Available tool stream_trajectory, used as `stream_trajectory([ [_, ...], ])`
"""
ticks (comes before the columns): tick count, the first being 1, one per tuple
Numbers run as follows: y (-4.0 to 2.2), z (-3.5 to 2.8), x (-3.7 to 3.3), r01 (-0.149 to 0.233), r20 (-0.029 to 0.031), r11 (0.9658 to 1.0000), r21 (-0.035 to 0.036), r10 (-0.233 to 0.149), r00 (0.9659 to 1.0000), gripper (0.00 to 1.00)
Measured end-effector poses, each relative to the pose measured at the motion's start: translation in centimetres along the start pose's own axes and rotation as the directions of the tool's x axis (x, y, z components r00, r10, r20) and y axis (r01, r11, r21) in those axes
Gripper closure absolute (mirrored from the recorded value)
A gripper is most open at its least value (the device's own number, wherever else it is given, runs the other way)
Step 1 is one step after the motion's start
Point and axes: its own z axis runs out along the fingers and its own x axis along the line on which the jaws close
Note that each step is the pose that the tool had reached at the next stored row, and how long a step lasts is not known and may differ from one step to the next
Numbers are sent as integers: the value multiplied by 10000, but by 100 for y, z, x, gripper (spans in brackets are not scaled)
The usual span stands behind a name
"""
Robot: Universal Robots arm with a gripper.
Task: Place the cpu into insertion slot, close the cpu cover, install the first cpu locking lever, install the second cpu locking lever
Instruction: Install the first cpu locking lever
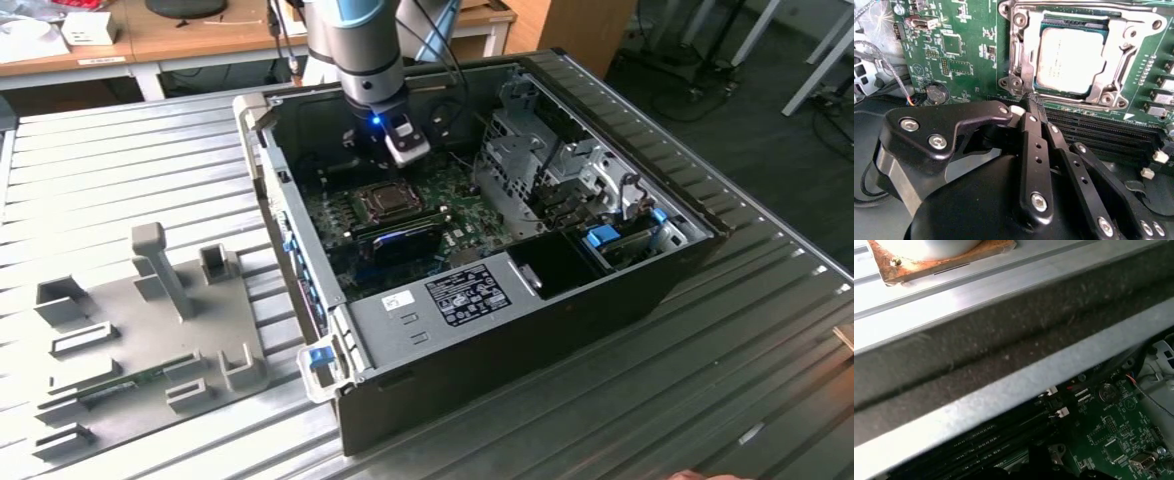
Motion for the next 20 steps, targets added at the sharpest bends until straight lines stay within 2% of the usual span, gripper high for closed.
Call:
stream_trajectory([
  [3, -5, 21, 4, 56, 92, 10000, -61, -55, 9999, 89],
  [7, -13, 50, 10, 103, 144, 9999, -98, -102, 9998, 89],
  [11, -18, 71, 15, 112, 161, 9999, -109, -110, 9998, 89],
  [20, -18, 74, 15, 112, 165, 9999, -112, -110, 9998, 89],
])
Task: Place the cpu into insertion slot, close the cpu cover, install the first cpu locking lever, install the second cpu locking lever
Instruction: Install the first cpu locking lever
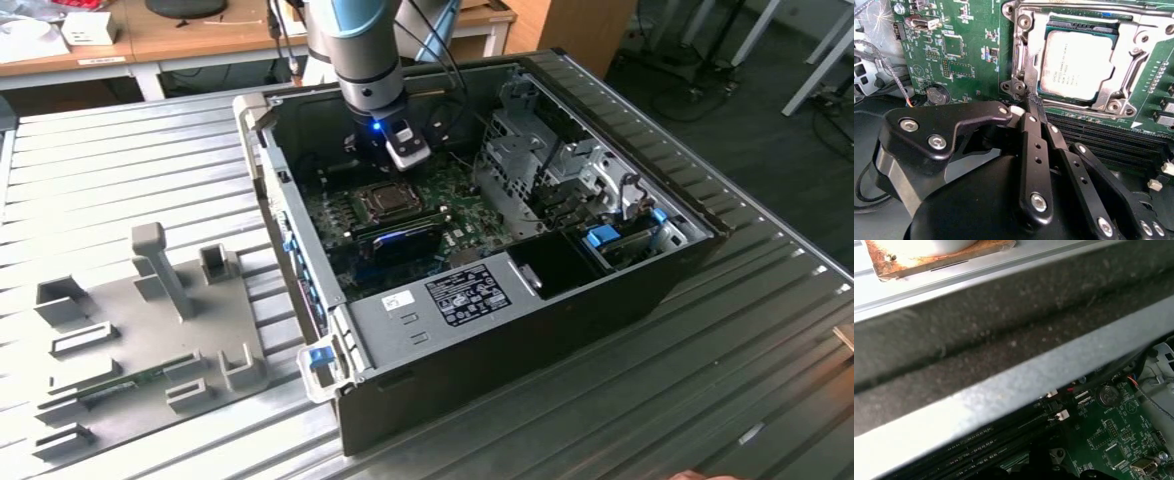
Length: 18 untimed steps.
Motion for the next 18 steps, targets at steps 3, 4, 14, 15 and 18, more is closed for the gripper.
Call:
stream_trajectory([
  [3, 2, -6, -1, 1, 1, 10000, 2, -1, 10000, 89],
  [4, 2, -8, -1, 1, 1, 10000, 4, -1, 10000, 89],
  [14, 24, -5, 10, 3, 2, 10000, 4, -3, 10000, 89],
  [15, 24, -5, 11, 2, 2, 10000, 3, -2, 10000, 89],
  [18, 21, 1, 15, 1, 4, 10000, 3, -1, 10000, 89],
])
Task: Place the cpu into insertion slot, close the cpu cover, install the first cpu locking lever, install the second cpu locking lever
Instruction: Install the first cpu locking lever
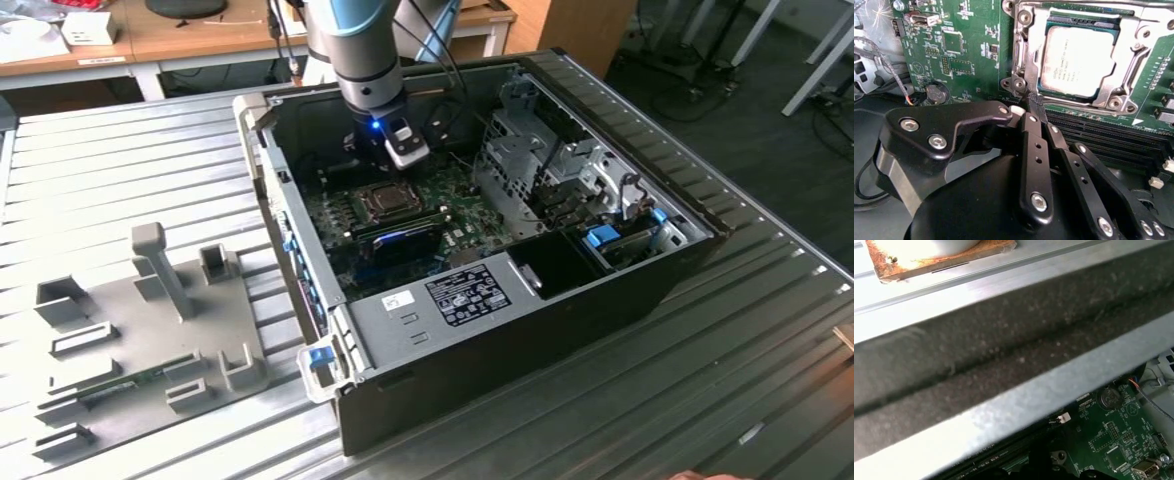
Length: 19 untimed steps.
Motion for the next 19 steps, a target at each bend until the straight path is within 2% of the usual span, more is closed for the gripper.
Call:
stream_trajectory([
  [8, -6, 6, 9, 2, 9, 10000, -7, -2, 10000, 89],
  [13, -8, 8, 13, -9, 11, 10000, -59, 9, 10000, 89],
  [19, -12, 10, 20, -10, 19, 10000, -70, 10, 10000, 89],
])
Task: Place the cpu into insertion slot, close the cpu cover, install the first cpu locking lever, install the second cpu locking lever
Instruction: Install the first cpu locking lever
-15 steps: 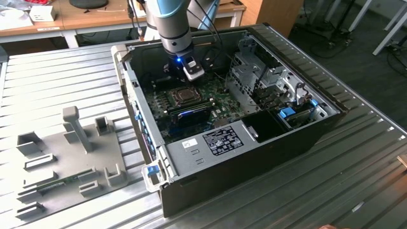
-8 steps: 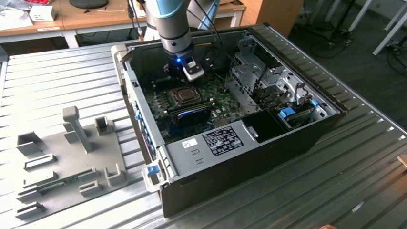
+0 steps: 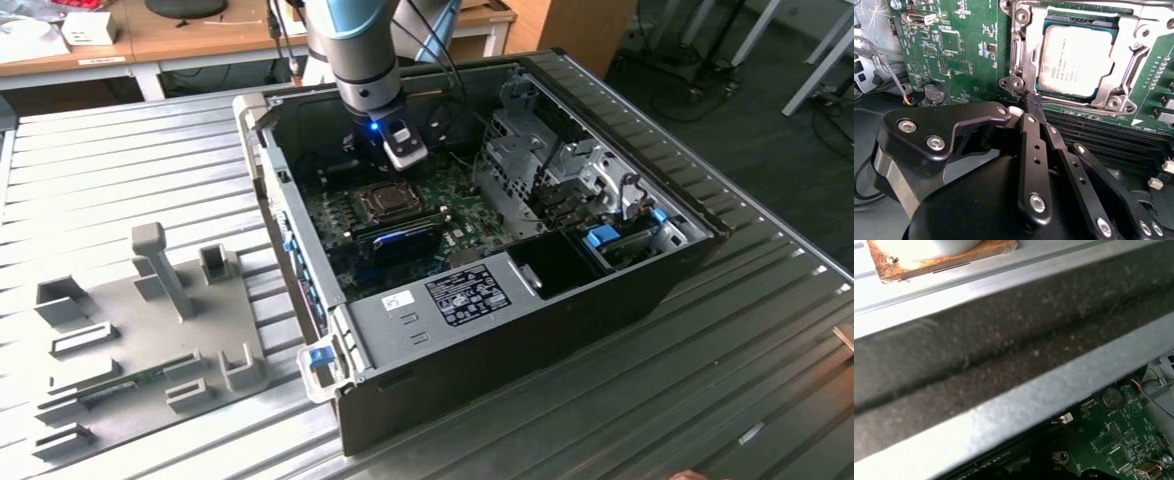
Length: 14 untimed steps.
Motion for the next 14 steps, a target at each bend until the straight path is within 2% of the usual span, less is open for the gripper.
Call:
stream_trajectory([
  [9, 1, -4, 0, 0, 12, 10000, -11, 0, 10000, 89],
  [14, 22, -84, -17, 0, 11, 10000, -7, 0, 10000, 89],
])
